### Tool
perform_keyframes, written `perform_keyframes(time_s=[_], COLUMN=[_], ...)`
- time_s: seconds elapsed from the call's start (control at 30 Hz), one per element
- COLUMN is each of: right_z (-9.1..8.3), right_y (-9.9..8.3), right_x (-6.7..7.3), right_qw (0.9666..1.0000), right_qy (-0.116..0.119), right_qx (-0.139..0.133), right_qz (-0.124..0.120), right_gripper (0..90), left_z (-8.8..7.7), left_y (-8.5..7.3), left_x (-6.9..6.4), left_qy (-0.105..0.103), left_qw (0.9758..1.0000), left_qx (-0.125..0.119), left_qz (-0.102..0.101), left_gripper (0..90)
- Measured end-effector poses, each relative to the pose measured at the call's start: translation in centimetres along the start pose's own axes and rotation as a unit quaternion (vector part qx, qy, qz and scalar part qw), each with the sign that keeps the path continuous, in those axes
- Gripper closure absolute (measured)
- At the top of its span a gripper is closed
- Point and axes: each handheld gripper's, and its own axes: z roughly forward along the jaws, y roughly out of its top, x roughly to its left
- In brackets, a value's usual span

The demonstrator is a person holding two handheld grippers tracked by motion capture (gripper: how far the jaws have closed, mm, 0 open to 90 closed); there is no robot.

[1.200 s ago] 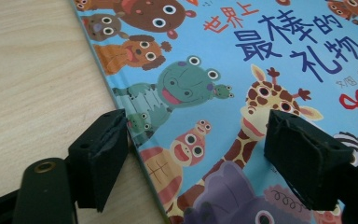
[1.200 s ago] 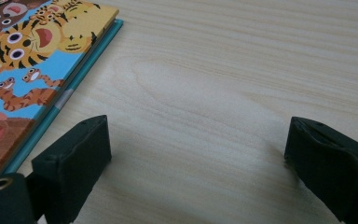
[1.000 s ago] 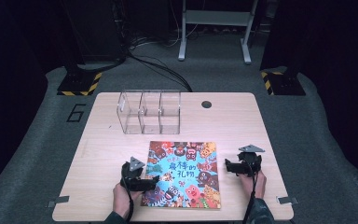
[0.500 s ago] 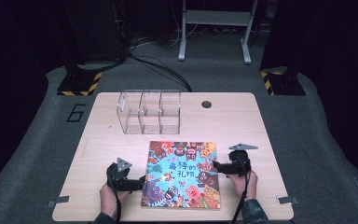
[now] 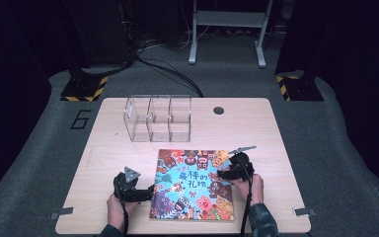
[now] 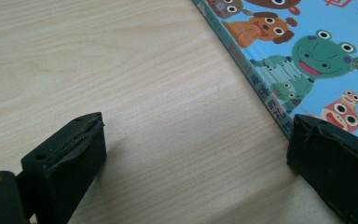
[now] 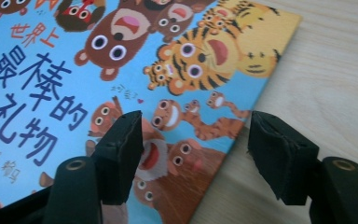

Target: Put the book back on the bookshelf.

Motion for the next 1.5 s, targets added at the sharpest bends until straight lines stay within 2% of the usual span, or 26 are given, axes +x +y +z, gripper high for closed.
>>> perform_keyframes(time_s=[0.07,0.1,0.23,0.43,0.47,0.53,0.57,0.63,0.77,0.8,0.97,1.03,1.13,1.33,1.47,1.5], right_z=[0.0,0.1,0.2,0.2,0.2,0.0,-0.1,-0.1,-0.2,-0.2,-0.3,-0.3,-0.3,-0.4,-0.5,-0.5], right_y=[0.2,0.7,1.1,1.2,1.1,0.9,0.8,0.5,0.4,0.5,0.4,0.4,0.3,0.3,0.3,0.3], right_x=[0.0,0.0,-0.3,-0.4,-0.4,-0.7,-0.9,-1.3,-1.4,-1.4,-2.1,-2.3,-3.0,-2.9,-2.9,-2.9], right_qw=[1.0,0.9997,0.9995,0.9996,0.9996,0.9997,0.9996,0.9998,0.9997,0.9996,0.9983,0.998,0.996,0.9956,0.9962,0.996], right_qy=[-0.002,-0.002,-0.002,-0.004,-0.005,0.002,0.006,0.01,0.013,0.015,0.03,0.035,0.051,0.045,0.042,0.042], right_qx=[0.009,0.026,0.033,0.03,0.026,0.022,0.018,0.004,0.003,0.006,0.003,0.002,-0.005,-0.004,-0.006,-0.006], right_qz=[-0.001,0.0,-0.002,0.002,0.004,0.012,0.02,0.019,0.022,0.022,0.05,0.052,0.074,0.082,0.076,0.079], right_gripper=[34.8,34.8,34.9,36.8,38.3,44.0,45.9,47.7,49.3,50.5,56.2,58.0,62.2,64.6,66.9,67.1], left_z=[0.1,0.2,0.3,0.4,0.4,0.5,0.5,0.6,0.6,0.7,0.7,0.7,0.7,0.7,0.7,0.6], left_y=[0.0,0.1,0.2,0.3,0.3,0.4,0.4,0.5,0.5,0.5,0.6,0.6,0.6,0.6,0.6,0.6], left_x=[-0.1,-0.1,-0.1,-0.1,-0.1,0.0,0.0,0.0,0.1,0.0,0.0,0.0,0.0,0.0,0.0,0.1], left_qy=[0.0,0.0,-0.009,-0.013,-0.014,-0.012,-0.015,-0.015,-0.015,-0.013,-0.013,-0.013,-0.012,-0.012,-0.013,-0.014], left_qw=[1.0,1.0,0.9999,0.9998,0.9999,0.9998,0.9998,0.9998,0.9998,0.9999,0.9999,0.9999,0.9999,0.9999,0.9998,0.9997], left_qx=[-0.002,-0.005,-0.002,0.001,-0.002,-0.004,-0.004,-0.005,-0.002,-0.005,-0.005,-0.005,-0.004,-0.005,-0.005,0.001], left_qz=[0.002,0.0,0.011,0.013,0.007,0.014,0.01,0.013,0.016,0.007,0.009,0.009,0.011,0.009,0.011,0.021], left_gripper=[4.3,4.0,4.0,4.1,4.1,4.1,4.1,4.1,4.1,4.1,4.2,4.2,4.2,4.6,5.0,5.6])
